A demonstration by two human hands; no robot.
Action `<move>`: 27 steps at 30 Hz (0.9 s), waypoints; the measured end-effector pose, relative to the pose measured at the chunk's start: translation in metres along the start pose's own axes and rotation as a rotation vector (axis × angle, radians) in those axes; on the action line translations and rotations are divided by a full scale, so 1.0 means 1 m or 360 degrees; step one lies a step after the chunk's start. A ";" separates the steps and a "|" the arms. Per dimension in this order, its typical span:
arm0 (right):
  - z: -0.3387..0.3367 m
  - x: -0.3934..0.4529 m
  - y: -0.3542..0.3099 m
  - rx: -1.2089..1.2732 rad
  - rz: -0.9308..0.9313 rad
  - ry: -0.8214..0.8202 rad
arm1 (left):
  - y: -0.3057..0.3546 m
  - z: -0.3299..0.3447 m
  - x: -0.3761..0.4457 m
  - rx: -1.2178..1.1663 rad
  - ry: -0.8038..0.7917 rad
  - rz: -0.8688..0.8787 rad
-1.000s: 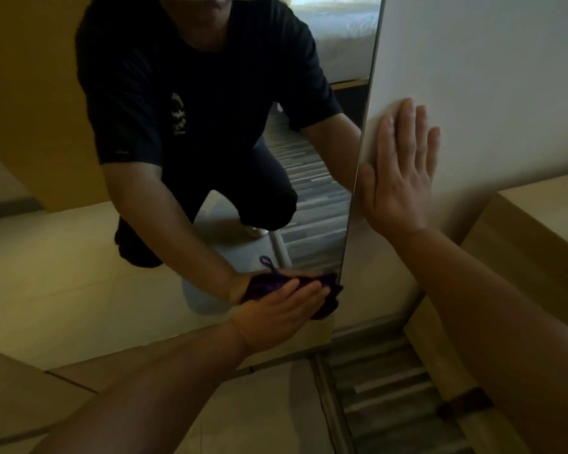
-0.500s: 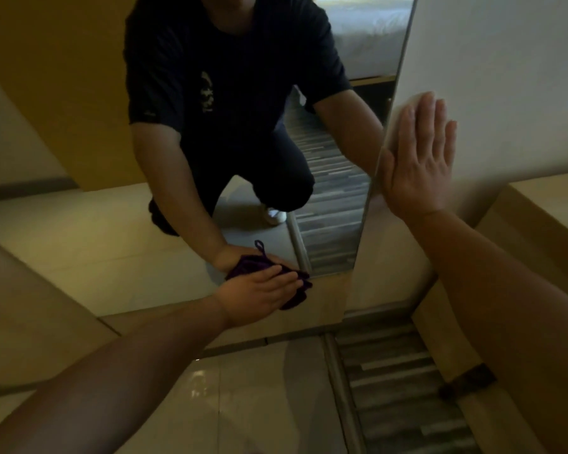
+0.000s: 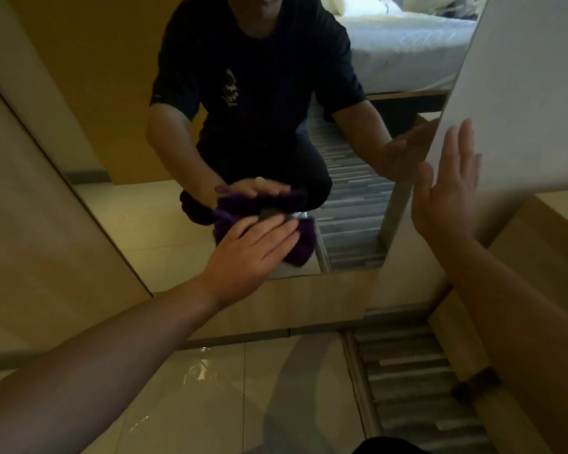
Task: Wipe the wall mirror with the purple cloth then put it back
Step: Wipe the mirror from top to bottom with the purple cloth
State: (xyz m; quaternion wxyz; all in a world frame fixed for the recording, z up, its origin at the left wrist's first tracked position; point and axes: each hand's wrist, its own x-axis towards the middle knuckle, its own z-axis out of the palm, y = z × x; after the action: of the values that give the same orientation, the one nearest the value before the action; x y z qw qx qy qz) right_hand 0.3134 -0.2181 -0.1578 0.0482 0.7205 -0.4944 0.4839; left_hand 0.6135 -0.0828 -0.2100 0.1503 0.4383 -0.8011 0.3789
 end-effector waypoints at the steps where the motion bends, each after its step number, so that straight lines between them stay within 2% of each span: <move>1: -0.001 -0.001 -0.006 0.0027 -0.0031 0.0010 | -0.001 -0.005 0.023 -0.0005 0.0151 -0.0054; 4: -0.001 0.000 -0.019 0.0043 -0.0140 -0.0023 | -0.002 -0.011 0.089 -0.0027 0.0485 -0.0156; 6: 0.000 0.001 -0.017 -0.0036 -0.0195 -0.0051 | 0.001 -0.004 0.115 -0.0019 0.0498 -0.0117; 9: 0.003 0.004 -0.004 -0.0236 -0.0229 -0.0128 | 0.012 0.025 0.117 0.0109 0.0291 0.0070; 14: 0.009 0.012 0.013 -0.0364 -0.0350 -0.0148 | 0.039 0.090 0.055 0.0330 0.0019 0.0392; 18: 0.012 0.014 0.017 -0.0451 -0.0391 -0.0170 | 0.047 0.115 -0.015 0.0357 -0.0453 0.0648; 21: 0.012 0.012 0.013 -0.0427 -0.0363 -0.0168 | 0.034 0.106 -0.052 0.0235 -0.0691 0.0694; 25: 0.009 0.007 0.005 -0.0329 -0.0296 -0.0139 | 0.004 0.080 -0.103 0.0209 -0.1056 0.0595; 27: 0.007 0.006 -0.002 -0.0304 -0.0254 -0.0145 | -0.012 0.062 -0.124 0.0224 -0.1039 0.0484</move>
State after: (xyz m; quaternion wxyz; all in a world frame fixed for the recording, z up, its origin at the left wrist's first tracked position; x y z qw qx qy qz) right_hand 0.3192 -0.2247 -0.1565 0.1325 0.7709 -0.4809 0.3961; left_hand 0.6994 -0.0601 -0.3167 -0.2019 0.4212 -0.8348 0.2913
